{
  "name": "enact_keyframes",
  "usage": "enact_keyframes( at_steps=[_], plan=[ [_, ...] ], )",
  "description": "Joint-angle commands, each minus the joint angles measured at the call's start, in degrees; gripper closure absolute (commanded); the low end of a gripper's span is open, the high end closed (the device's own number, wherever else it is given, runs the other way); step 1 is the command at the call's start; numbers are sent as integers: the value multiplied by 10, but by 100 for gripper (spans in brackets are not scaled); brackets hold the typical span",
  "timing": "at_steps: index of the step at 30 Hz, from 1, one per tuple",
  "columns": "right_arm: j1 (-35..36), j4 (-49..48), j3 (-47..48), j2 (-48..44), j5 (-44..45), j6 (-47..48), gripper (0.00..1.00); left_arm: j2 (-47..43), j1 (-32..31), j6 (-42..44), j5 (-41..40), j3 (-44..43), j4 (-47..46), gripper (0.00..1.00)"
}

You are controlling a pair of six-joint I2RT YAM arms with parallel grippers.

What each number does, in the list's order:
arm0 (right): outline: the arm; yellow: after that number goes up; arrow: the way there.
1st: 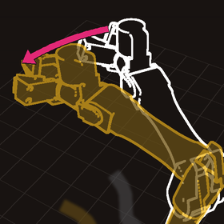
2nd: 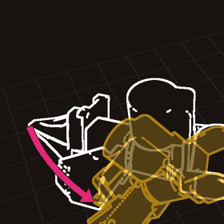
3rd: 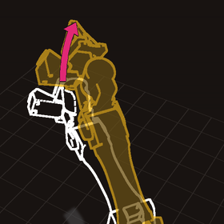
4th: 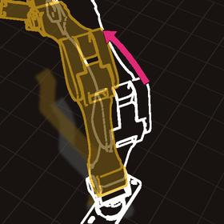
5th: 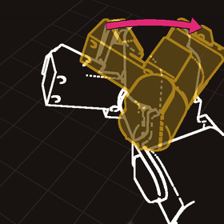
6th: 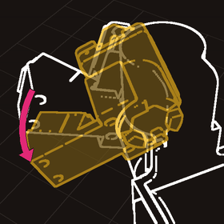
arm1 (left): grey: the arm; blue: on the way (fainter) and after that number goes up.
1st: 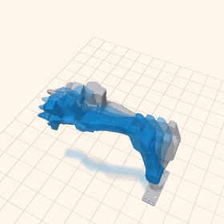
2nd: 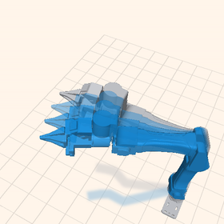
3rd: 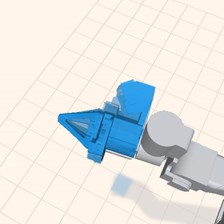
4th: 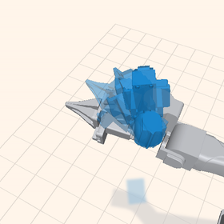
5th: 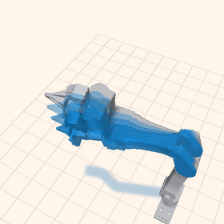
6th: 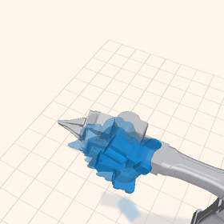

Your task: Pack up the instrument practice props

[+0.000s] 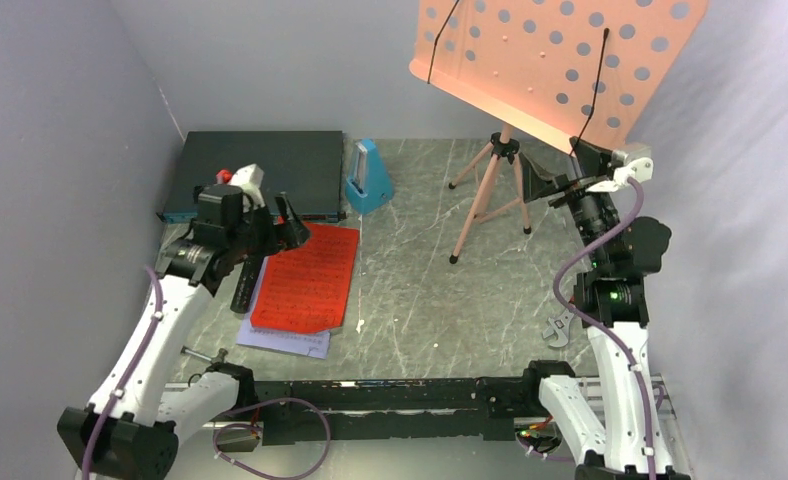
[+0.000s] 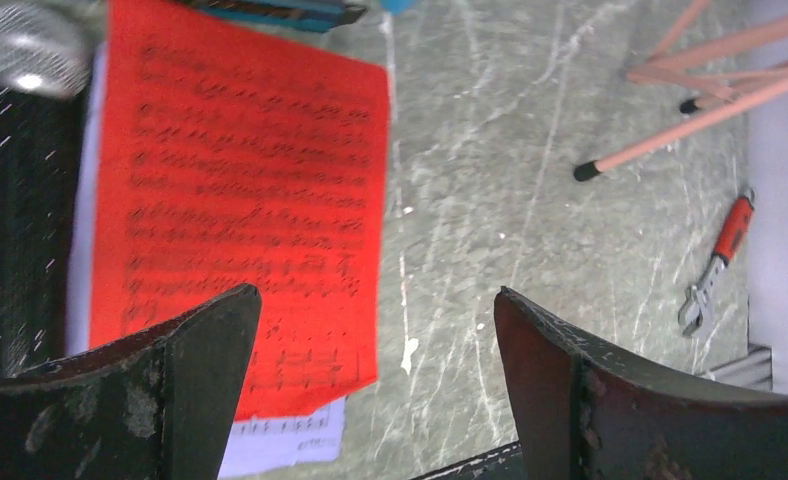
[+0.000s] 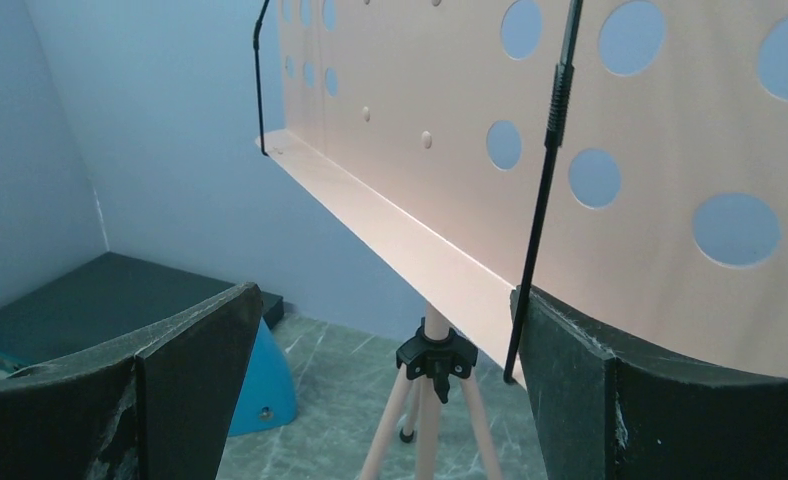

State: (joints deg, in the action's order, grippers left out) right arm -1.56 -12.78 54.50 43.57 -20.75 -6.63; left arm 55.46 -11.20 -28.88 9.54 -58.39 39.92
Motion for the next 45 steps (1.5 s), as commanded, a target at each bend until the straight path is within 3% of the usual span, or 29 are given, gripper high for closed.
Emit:
enact_keyframes(
  at_steps=[1, 12, 18, 29, 36, 45],
  plan=[
    [2, -62, -43, -34, 3, -35, 0, 52, -67, 30, -1, -38, -126, 9],
    [30, -166, -191, -82, -27, -82, 2, 197, -177, 105, -17, -102, -372, 10],
    [40, -193, -240, -76, -38, -100, 3, 284, -215, 128, 5, -170, -450, 10],
    [40, -117, -184, -77, -25, -83, 2, 388, -252, 142, 90, -229, -579, 11],
    [41, -76, -150, -70, -26, -80, 2, 437, -272, 172, 136, -179, -769, 14],
    [48, -51, -130, -57, -34, -76, 2, 540, -276, 150, 172, -252, -924, 18]
  ],
)
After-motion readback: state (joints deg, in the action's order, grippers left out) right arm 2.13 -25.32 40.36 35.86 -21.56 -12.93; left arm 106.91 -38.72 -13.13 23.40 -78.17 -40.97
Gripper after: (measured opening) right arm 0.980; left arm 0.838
